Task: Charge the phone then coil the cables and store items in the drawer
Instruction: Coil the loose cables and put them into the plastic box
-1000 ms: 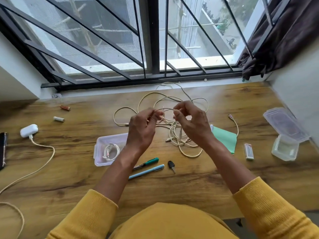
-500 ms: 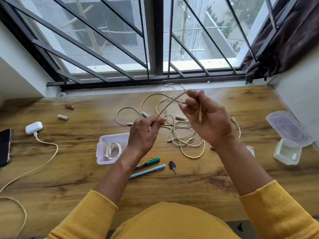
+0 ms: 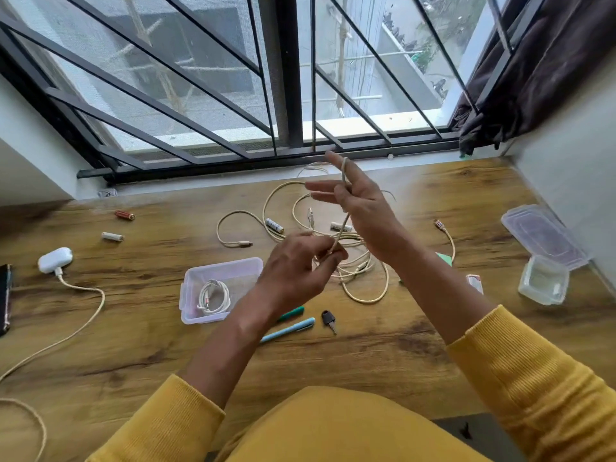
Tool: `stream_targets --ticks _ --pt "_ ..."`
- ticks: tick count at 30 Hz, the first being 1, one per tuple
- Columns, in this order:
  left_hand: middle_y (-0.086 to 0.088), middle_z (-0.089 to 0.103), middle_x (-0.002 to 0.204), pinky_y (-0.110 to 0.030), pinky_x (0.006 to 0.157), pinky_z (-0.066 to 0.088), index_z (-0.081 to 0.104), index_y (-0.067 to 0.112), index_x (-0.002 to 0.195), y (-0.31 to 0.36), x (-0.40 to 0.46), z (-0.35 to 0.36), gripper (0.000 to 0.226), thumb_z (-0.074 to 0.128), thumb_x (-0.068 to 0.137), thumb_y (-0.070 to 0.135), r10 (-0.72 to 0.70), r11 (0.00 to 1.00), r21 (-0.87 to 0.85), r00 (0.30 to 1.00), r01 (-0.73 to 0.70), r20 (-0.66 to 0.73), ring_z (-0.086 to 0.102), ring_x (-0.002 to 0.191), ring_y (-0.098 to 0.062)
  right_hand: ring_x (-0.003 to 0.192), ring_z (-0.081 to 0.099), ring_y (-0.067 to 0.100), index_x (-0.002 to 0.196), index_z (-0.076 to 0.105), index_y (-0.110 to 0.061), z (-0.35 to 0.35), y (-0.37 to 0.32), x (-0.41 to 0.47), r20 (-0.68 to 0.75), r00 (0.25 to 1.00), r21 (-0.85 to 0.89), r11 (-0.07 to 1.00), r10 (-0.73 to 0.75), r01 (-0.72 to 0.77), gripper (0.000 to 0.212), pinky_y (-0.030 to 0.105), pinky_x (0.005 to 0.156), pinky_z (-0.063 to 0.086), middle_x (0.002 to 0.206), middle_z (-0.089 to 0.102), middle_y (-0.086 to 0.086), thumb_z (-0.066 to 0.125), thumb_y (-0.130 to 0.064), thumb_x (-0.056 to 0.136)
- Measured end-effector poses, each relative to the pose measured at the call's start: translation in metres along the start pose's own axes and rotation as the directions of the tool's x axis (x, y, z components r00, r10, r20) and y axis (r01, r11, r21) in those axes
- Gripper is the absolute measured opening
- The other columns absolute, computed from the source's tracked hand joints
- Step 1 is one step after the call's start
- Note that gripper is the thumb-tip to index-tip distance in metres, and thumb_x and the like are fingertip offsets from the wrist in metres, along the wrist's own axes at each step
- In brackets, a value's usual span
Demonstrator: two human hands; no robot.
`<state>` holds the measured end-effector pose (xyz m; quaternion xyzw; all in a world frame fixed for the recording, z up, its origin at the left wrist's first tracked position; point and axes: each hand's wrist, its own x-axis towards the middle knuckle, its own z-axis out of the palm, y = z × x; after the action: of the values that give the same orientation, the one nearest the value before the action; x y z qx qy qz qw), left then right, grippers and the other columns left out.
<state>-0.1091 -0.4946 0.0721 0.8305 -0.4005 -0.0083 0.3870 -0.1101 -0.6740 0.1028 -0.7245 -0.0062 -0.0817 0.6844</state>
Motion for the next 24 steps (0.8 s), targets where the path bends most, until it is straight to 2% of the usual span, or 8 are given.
stream_targets --ticks 6,10,12,15,18,20,21,24 --pt "0.006 0.072 0.073 -0.044 0.064 0.054 0.079 0.019 0.091 -0.006 0.018 -0.036 0.017 0.068 0.097 0.030 -0.058 0.982 -0.182 0.997 0.048 -0.052 0.066 0.066 -0.016 0.059 0.056 0.006 0.158 0.044 -0.022 -0.005 0.015 -0.010 0.103 0.991 -0.306 0.950 0.091 -0.055 0.054 0.026 0.060 0.045 0.063 0.059 -0.008 0.044 -0.025 0.104" --pt "0.003 0.075 0.081 -0.050 0.066 0.062 0.078 0.018 0.101 -0.016 0.031 -0.048 0.011 0.069 0.095 0.016 -0.089 0.968 -0.240 0.995 0.077 -0.038 0.071 0.069 -0.016 0.047 0.035 0.005 0.104 0.066 -0.012 -0.002 0.000 -0.025 0.297 0.942 -0.213 0.973 0.154 -0.092 0.047 0.022 0.049 0.031 0.054 0.044 -0.009 0.032 -0.043 0.112" --pt "-0.003 0.072 0.080 -0.052 0.064 0.061 0.074 0.016 0.106 -0.019 0.036 -0.052 0.012 0.069 0.096 0.012 -0.082 0.966 -0.249 0.996 0.073 -0.027 0.070 0.070 -0.024 0.049 0.031 0.009 0.107 0.069 -0.009 -0.006 -0.005 -0.026 0.385 0.900 -0.172 0.974 0.204 -0.148 0.047 0.022 0.046 0.026 0.057 0.038 -0.001 0.034 -0.040 0.115" --pt "-0.009 0.066 0.079 -0.044 0.058 0.055 0.072 0.015 0.109 -0.021 0.042 -0.053 0.011 0.071 0.098 0.015 -0.084 0.964 -0.257 0.996 0.074 -0.028 0.062 0.067 -0.028 0.053 0.028 0.014 0.117 0.070 0.004 -0.017 -0.012 -0.024 0.501 0.822 -0.161 0.963 0.269 -0.217 0.046 0.025 0.048 0.026 0.062 0.032 0.007 0.044 -0.034 0.113" --pt "-0.014 0.064 0.076 -0.042 0.056 0.048 0.071 0.015 0.105 -0.020 0.043 -0.048 0.012 0.070 0.100 0.026 -0.089 0.937 -0.343 0.995 0.069 -0.043 0.057 0.064 -0.031 0.045 0.027 0.014 0.106 0.064 0.009 -0.022 -0.024 -0.025 0.608 0.760 0.032 0.949 0.231 -0.314 0.043 0.025 0.070 0.055 0.054 0.031 0.004 0.042 -0.028 0.113" --pt "-0.011 0.061 0.072 -0.052 0.057 0.048 0.071 0.024 0.098 -0.020 0.042 -0.040 0.012 0.063 0.104 0.029 -0.117 0.905 -0.420 0.989 0.071 -0.086 0.053 0.062 -0.035 0.042 0.037 0.016 0.108 0.061 0.003 -0.024 -0.029 -0.024 0.633 0.766 0.212 0.926 0.112 -0.311 0.038 0.072 0.100 0.044 0.053 0.041 0.005 0.035 -0.023 0.113" --pt "-0.005 0.058 0.070 -0.056 0.057 0.048 0.070 0.029 0.094 -0.020 0.041 -0.035 0.018 0.058 0.107 0.028 -0.148 0.894 -0.440 0.982 0.084 -0.113 0.051 0.061 -0.030 0.044 0.048 0.017 0.111 0.060 0.001 -0.024 -0.030 -0.022 0.614 0.788 0.284 0.915 0.055 -0.286 0.037 0.084 0.092 0.032 0.057 0.049 0.004 0.031 -0.021 0.114" --pt "-0.001 0.051 0.067 -0.058 0.053 0.043 0.069 0.032 0.089 -0.017 0.037 -0.016 0.028 0.051 0.110 0.027 -0.264 0.869 -0.466 0.952 0.164 -0.157 0.044 0.059 -0.024 0.078 0.070 0.023 0.123 0.057 -0.001 -0.021 -0.036 -0.019 0.450 0.892 0.432 0.884 -0.041 -0.177 0.040 0.067 0.096 0.042 0.078 0.070 0.006 0.022 -0.018 0.115"
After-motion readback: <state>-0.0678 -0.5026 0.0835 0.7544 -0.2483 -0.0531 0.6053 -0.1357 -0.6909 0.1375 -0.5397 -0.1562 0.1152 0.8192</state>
